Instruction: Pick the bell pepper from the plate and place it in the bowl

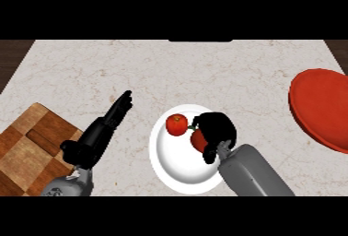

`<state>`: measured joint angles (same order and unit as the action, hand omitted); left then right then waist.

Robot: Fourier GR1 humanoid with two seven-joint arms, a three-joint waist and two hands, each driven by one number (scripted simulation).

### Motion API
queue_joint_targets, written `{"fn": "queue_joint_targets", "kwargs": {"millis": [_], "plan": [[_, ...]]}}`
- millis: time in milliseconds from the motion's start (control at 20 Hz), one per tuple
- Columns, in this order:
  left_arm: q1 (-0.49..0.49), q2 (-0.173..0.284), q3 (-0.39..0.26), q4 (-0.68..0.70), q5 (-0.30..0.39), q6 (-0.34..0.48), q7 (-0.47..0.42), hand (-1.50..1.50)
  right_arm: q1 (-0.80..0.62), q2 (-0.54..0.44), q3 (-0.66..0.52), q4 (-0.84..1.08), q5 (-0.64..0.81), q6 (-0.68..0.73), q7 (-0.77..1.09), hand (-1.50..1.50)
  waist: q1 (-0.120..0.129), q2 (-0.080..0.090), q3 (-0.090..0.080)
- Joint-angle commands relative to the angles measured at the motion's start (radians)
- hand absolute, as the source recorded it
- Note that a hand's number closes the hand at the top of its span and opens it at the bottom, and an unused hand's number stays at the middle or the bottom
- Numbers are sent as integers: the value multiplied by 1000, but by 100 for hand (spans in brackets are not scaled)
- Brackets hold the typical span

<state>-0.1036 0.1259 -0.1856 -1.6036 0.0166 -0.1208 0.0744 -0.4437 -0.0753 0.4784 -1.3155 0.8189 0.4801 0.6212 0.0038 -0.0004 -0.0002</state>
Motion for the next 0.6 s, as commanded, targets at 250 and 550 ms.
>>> {"fn": "queue_joint_targets", "kwargs": {"millis": [250,550], "plan": [[18,-9,38,-8,-14,-41,-20,0,-11,47,-37,32,115,-59,-101,150,-1,0,0],[-5,-14,29,28,-12,-42,-38,0,-136,0,-317,217,91,-202,87,150,-2,6,0]]}}
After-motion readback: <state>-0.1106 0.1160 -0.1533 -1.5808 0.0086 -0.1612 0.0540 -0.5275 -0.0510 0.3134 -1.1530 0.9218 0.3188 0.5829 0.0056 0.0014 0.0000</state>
